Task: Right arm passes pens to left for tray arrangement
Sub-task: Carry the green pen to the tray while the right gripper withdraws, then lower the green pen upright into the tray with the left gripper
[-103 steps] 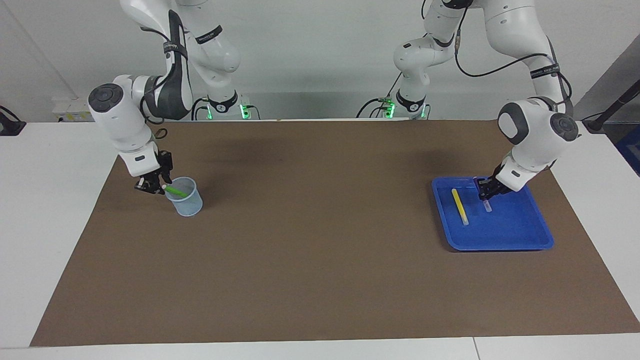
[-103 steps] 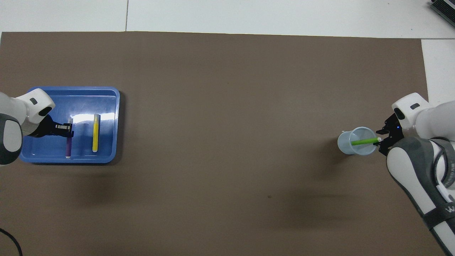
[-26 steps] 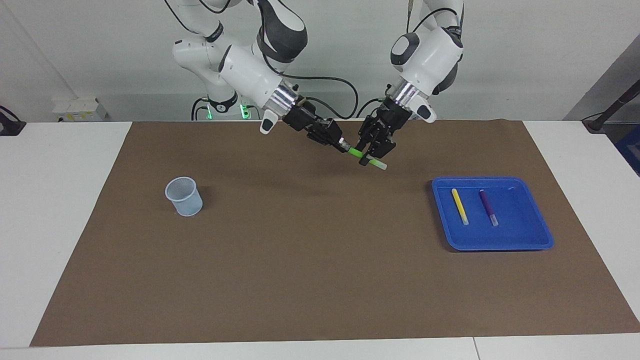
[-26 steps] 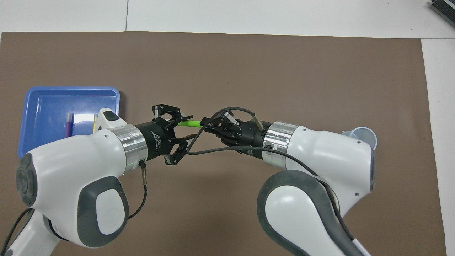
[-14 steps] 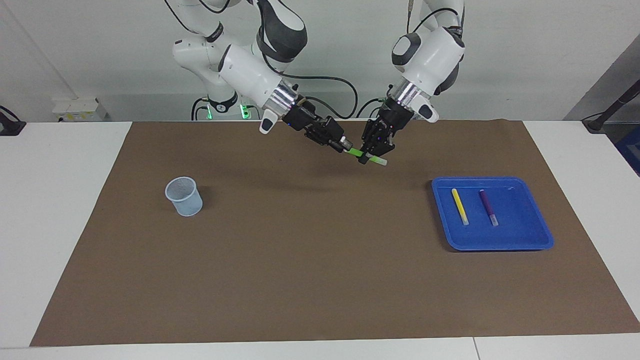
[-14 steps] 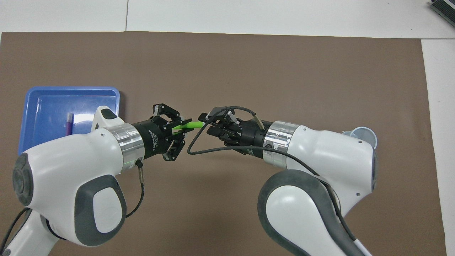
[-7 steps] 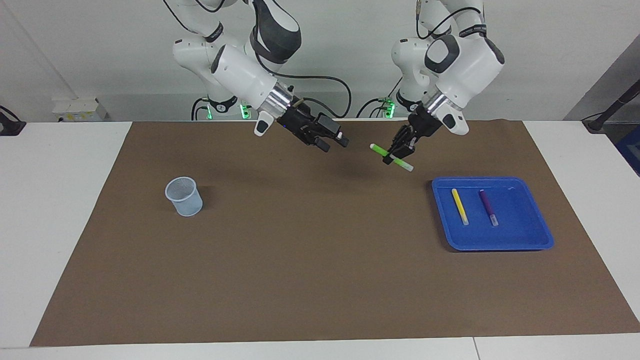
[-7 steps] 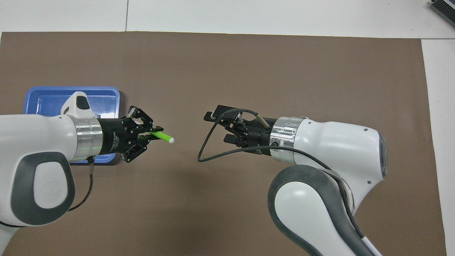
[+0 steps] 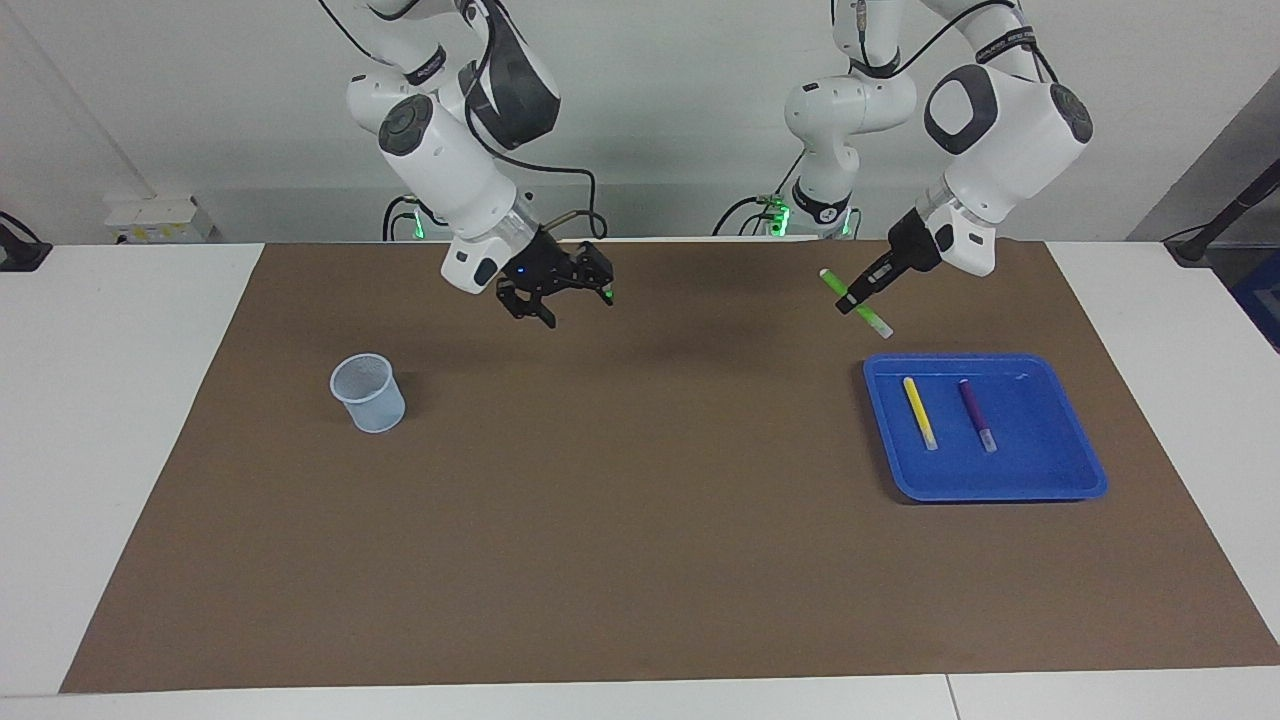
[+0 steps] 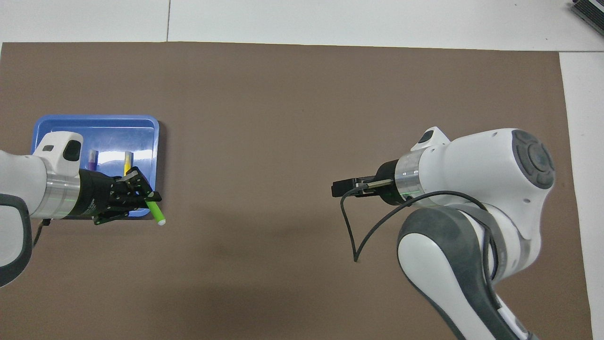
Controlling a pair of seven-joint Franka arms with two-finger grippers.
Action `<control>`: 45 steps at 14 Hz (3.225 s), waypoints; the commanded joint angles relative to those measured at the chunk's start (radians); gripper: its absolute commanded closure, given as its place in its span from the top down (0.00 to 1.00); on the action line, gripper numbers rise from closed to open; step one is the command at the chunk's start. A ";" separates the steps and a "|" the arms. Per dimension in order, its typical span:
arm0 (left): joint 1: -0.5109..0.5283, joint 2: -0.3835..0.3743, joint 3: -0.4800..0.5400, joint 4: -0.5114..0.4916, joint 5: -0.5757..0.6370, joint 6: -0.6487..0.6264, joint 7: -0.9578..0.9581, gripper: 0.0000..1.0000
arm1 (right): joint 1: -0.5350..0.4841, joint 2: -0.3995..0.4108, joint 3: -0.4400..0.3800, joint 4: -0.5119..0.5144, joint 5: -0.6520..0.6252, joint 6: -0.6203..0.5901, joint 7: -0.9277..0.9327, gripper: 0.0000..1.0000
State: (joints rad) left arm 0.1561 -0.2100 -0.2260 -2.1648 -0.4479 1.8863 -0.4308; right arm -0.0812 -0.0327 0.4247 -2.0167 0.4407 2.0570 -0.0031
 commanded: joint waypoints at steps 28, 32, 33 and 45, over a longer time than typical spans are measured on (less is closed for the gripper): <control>0.345 0.477 -0.006 0.094 0.522 0.396 0.715 0.00 | -0.098 0.137 -0.239 0.365 -0.444 -0.319 -0.244 1.00; 0.365 0.503 -0.006 0.083 0.548 0.471 0.718 0.00 | -0.112 0.139 -0.239 0.411 -0.473 -0.334 -0.239 1.00; 0.367 0.506 -0.007 0.082 0.548 0.484 0.718 0.00 | -0.112 0.137 -0.239 0.411 -0.506 -0.337 -0.241 1.00; 0.347 0.495 -0.016 0.201 0.523 0.292 0.701 1.00 | 0.069 0.128 -0.371 0.475 -0.482 -0.409 -0.169 1.00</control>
State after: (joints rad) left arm 0.5060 0.2852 -0.2349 -2.0272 0.0781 2.2661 0.2767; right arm -0.0517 0.0914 0.0867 -1.5632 -0.0453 1.6780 -0.1987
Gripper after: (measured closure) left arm 0.000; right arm 0.000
